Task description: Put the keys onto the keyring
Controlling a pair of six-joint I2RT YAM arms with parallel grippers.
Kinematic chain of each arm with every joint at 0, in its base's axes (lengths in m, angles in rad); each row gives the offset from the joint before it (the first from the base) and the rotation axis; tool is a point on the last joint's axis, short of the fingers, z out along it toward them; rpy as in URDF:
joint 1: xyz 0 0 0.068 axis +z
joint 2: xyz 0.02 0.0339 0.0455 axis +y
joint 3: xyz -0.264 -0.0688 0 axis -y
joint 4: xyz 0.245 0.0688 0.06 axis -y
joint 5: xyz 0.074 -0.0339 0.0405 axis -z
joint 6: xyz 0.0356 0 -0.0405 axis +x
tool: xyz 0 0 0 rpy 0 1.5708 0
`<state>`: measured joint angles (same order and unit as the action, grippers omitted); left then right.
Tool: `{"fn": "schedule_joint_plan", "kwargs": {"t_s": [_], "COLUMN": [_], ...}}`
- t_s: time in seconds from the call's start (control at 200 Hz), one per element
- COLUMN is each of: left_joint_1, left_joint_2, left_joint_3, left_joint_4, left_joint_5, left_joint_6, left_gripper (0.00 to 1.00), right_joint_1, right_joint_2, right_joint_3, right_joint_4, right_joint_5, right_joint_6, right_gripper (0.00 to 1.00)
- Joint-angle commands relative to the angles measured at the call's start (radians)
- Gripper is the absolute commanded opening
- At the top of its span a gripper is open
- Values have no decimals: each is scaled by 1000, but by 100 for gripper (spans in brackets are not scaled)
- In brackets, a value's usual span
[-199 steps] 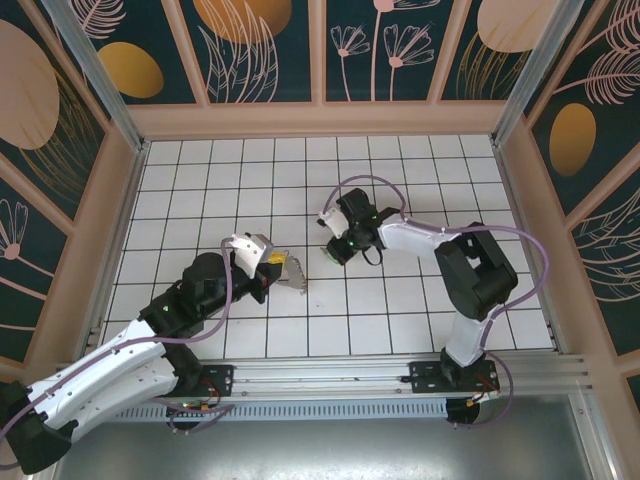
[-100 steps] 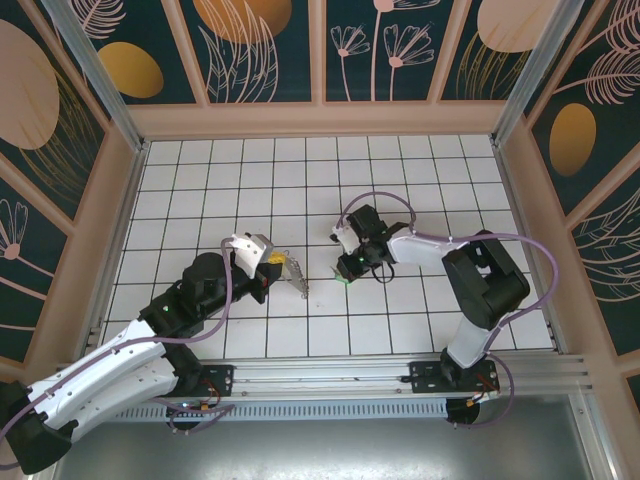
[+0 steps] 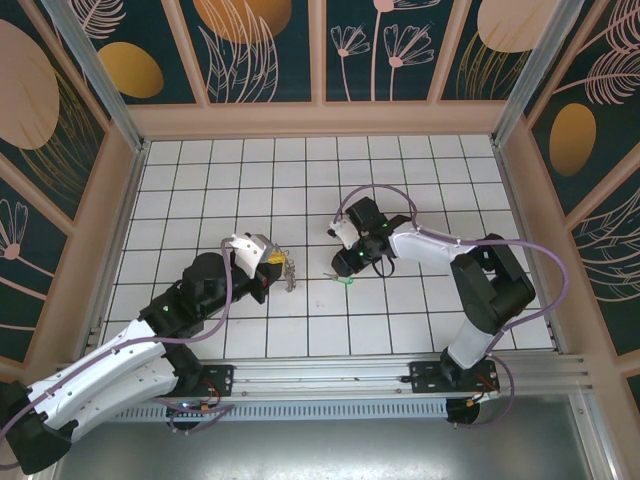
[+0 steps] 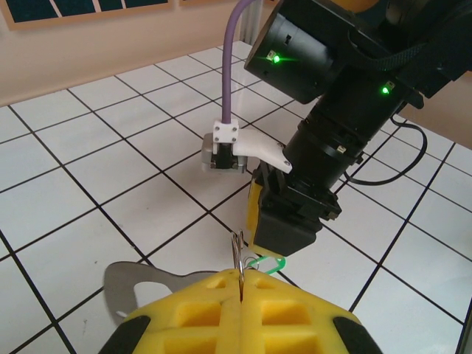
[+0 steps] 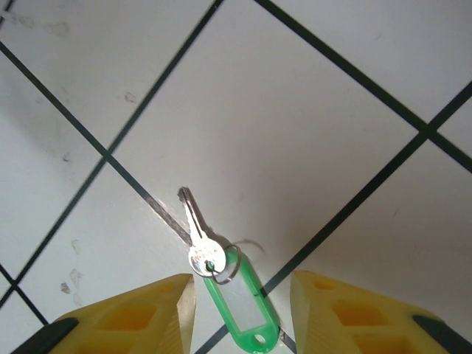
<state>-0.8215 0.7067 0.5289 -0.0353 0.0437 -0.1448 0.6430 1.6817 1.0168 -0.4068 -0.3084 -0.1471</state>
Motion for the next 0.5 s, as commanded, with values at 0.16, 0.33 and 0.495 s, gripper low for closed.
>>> {"fn": "schedule_joint_plan", "kwargs": {"t_s": [0.16,0.33,0.495], "left_joint_1": [-5,-7,-7], "left_joint_2": [1,10,5], "left_joint_3": [3,1,-2], "left_joint_4": [40,44,47], "left_joint_5": [12,9,7], "left_joint_6": [-6,-1,2], "left_gripper": [0,0,0], "right_joint_1": [-19,-19,-20], "right_joint_2": [32,52,86], "right_joint_3": [27,27,36], "right_joint_4": [-59,-76,-78], "right_joint_5": [-114,-149,-154], "right_joint_6": [72,80,81], "right_gripper": [38,37,34]}}
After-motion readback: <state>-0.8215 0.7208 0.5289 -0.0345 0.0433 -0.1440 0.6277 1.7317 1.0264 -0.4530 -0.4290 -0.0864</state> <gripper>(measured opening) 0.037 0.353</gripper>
